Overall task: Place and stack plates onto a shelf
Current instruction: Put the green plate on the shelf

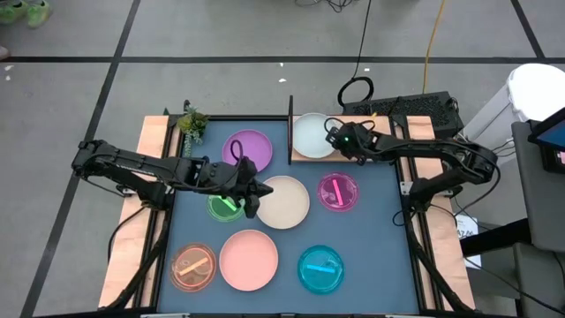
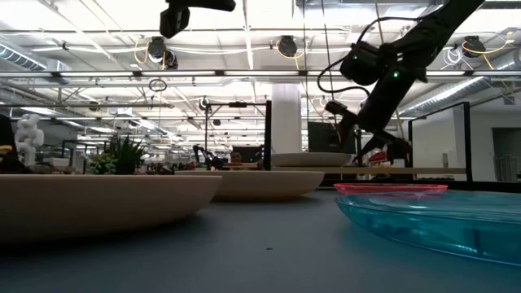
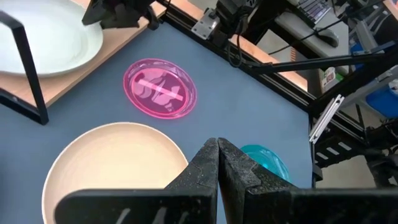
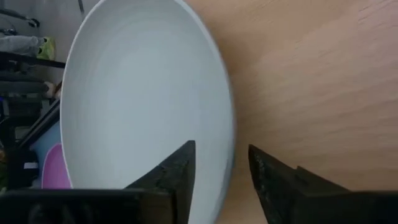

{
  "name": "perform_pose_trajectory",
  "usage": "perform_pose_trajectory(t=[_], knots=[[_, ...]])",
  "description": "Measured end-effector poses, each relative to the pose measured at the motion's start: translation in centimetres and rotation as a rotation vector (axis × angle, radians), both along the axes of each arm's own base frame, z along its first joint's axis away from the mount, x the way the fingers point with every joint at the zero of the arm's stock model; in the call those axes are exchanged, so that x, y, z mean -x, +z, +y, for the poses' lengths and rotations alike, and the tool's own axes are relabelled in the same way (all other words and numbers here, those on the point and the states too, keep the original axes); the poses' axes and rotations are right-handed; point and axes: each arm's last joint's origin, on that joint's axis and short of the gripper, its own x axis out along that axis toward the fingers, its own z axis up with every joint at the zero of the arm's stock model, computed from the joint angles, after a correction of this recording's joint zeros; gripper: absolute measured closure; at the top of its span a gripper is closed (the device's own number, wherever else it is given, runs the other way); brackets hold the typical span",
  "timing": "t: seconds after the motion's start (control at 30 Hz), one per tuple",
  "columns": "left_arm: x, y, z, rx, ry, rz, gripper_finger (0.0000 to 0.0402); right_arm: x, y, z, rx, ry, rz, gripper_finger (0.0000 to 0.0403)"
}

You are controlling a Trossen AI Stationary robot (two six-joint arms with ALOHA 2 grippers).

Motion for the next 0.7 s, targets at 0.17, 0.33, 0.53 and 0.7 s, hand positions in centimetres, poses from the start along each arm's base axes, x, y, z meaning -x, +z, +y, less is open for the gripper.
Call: perform_pose_trajectory(t=[0.17, 0.33, 0.53, 0.7], knots=[[0.1, -0.2, 0.1, 0.028, 0.039, 0.026, 0.0398, 0.7, 1.2, 0.4, 0.030, 0.030, 0.002, 0.0262], [0.3, -0.4, 0.1, 0.038, 0.055, 0.048, 0.0398, 1.9, 2.0, 1.1, 0.021, 0.053, 0.056, 0.0261], [0.3, -0.5, 0.1, 0.061, 0.071, 0.055, 0.0398, 3.1, 3.1, 2.5, 0.006, 0.089, 0.094, 0.0261], [0.6, -0.9, 0.2, 0.093, 0.102, 0.104, 0.0398, 3.5, 4.4, 4.0, 0.038, 0.155, 0.061, 0.0261]])
